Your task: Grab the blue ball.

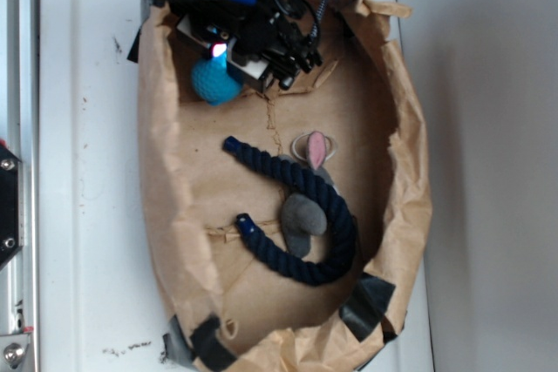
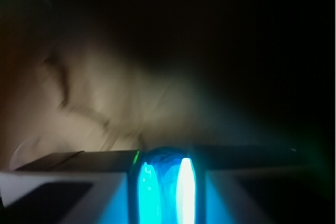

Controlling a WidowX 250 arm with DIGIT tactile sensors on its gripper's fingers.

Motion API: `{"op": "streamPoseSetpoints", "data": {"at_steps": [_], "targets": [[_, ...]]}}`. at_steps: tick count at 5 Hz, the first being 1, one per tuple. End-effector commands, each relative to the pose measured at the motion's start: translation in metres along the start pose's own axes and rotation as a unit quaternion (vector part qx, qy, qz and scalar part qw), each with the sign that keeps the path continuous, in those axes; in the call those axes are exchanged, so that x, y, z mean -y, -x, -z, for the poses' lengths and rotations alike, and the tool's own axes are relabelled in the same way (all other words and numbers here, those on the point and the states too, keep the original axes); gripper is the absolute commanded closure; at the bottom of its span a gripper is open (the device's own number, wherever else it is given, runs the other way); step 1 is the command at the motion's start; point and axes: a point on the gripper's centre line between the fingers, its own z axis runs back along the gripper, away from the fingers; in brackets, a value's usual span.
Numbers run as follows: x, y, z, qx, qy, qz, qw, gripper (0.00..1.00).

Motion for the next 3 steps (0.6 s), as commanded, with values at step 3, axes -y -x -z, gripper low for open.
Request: {"op": "streamPoseSetpoints", "data": {"at_steps": [3], "targets": [[-0.0033, -0.0056, -0.0600, 0.045, 0.047, 0.081, 0.995, 1.00]]}}
